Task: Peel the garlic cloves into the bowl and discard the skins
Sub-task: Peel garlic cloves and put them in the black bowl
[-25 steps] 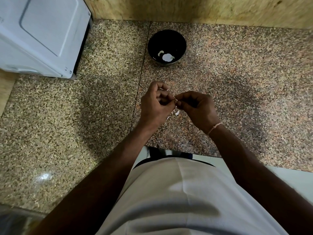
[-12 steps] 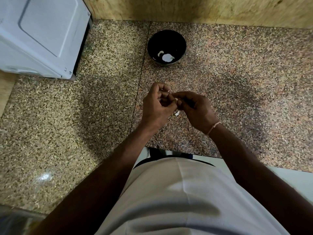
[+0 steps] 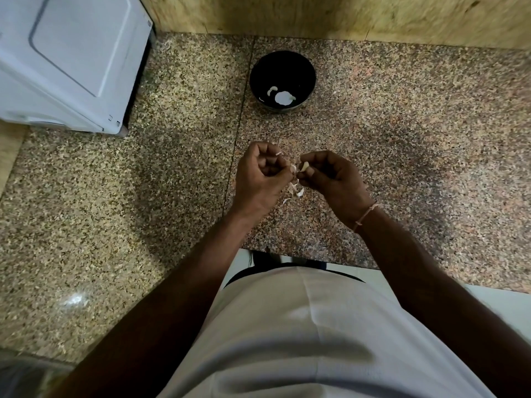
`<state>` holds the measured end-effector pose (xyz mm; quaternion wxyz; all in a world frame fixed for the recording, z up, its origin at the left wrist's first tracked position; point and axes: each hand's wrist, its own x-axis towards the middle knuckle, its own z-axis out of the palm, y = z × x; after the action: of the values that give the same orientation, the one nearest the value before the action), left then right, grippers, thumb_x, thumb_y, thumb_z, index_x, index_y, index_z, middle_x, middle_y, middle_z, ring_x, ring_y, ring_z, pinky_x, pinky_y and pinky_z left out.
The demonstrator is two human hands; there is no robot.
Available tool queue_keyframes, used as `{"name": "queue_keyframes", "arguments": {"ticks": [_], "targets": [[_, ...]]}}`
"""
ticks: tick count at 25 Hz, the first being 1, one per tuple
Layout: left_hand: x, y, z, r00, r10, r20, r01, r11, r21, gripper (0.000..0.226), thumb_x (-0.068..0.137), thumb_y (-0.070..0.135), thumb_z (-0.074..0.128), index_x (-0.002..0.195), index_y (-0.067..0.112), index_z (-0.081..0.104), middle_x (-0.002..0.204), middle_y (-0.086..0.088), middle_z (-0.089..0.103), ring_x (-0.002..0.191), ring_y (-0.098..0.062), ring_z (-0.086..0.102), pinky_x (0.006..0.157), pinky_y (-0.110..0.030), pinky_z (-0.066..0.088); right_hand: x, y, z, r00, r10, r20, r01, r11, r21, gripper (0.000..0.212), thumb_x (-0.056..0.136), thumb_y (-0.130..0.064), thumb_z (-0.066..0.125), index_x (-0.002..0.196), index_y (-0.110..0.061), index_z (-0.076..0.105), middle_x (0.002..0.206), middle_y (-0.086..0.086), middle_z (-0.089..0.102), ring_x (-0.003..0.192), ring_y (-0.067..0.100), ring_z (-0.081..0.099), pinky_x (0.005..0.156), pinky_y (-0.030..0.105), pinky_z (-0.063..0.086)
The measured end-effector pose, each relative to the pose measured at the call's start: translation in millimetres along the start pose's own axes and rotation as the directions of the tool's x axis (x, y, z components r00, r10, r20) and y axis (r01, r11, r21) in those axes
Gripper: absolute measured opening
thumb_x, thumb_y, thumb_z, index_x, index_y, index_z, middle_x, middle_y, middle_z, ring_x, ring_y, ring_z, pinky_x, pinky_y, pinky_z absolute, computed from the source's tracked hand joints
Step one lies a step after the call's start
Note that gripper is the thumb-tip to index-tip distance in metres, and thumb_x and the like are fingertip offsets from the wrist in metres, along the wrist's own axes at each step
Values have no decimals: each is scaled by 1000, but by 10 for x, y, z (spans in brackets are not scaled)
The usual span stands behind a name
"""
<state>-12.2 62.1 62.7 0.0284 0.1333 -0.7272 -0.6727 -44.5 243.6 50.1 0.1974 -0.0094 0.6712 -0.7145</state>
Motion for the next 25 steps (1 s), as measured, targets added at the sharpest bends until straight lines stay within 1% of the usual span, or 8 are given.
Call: {"name": "queue_keyframes", "arguments": {"ticks": [4, 7, 10, 15, 17, 20, 22, 25], "targets": [[12, -162, 17, 993, -115, 1, 112, 973, 204, 29, 85, 3, 81, 106, 14, 65, 95, -5, 72, 83, -11, 70, 77, -29, 63, -19, 53, 1, 991, 114, -71, -110, 992, 68, 20, 102, 4, 56, 118, -3, 65, 99, 13, 70, 92, 21, 71, 87, 34, 60], [-4, -300, 59, 990, -139, 32, 116, 919, 376, 19, 86, 7, 82, 98, 18, 72, 91, 9, 73, 81, -1, 70, 73, -18, 60, -32, 130, -15, 978, 168, -122, -162, 985, 55, 18, 102, 5, 56, 115, -3, 65, 98, 15, 69, 94, 27, 68, 92, 43, 59], [-17, -399, 67, 989, -144, 16, 119, 869, 481, 10, 85, 17, 86, 88, 15, 76, 83, 8, 75, 74, -3, 70, 67, -20, 57, -42, 201, -30, 968, 194, -161, -191, 981, 33, 16, 101, 6, 57, 115, 2, 63, 94, 13, 68, 91, 27, 67, 95, 49, 58], [-20, -461, 84, 994, -103, -27, 99, 800, 591, 34, 90, 38, 82, 72, 11, 70, 62, 6, 64, 51, -6, 52, 48, -19, 36, -60, 242, -52, 955, 191, -227, -201, 979, -21, 7, 97, -3, 68, 103, 1, 68, 87, 15, 71, 82, 28, 68, 85, 49, 60], [-20, -447, 88, 995, -97, 13, 70, 798, 598, 30, 96, 32, 77, 78, 8, 74, 67, 1, 68, 55, -8, 53, 53, -27, 44, -66, 256, -45, 951, 203, -234, -208, 978, 1, 3, 97, -3, 68, 97, -6, 68, 84, 11, 71, 81, 27, 68, 83, 48, 61], [-41, -421, 89, 996, -80, 50, 37, 823, 567, 9, 95, 12, 77, 102, 10, 80, 98, -1, 80, 82, -9, 72, 80, -30, 62, -74, 287, -54, 945, 233, -230, -220, 972, 84, 8, 98, -2, 66, 105, -5, 68, 87, 9, 71, 82, 23, 70, 80, 39, 62], [-52, -394, 99, 998, -50, 28, 25, 828, 560, 7, 93, 19, 80, 90, 13, 80, 84, 2, 78, 69, -4, 69, 69, -26, 61, -86, 300, -59, 948, 245, -201, -216, 964, 155, 14, 99, 1, 63, 111, -3, 68, 92, 12, 72, 86, 22, 71, 79, 35, 60], [-30, -348, 114, 1000, -14, 18, 1, 821, 571, 33, 94, 35, 78, 67, 20, 68, 58, 12, 62, 46, 0, 54, 48, -19, 45, -97, 297, -51, 952, 253, -171, -221, 957, 186, 15, 99, 1, 62, 112, 0, 70, 98, 17, 74, 88, 24, 73, 83, 38, 61]]}}
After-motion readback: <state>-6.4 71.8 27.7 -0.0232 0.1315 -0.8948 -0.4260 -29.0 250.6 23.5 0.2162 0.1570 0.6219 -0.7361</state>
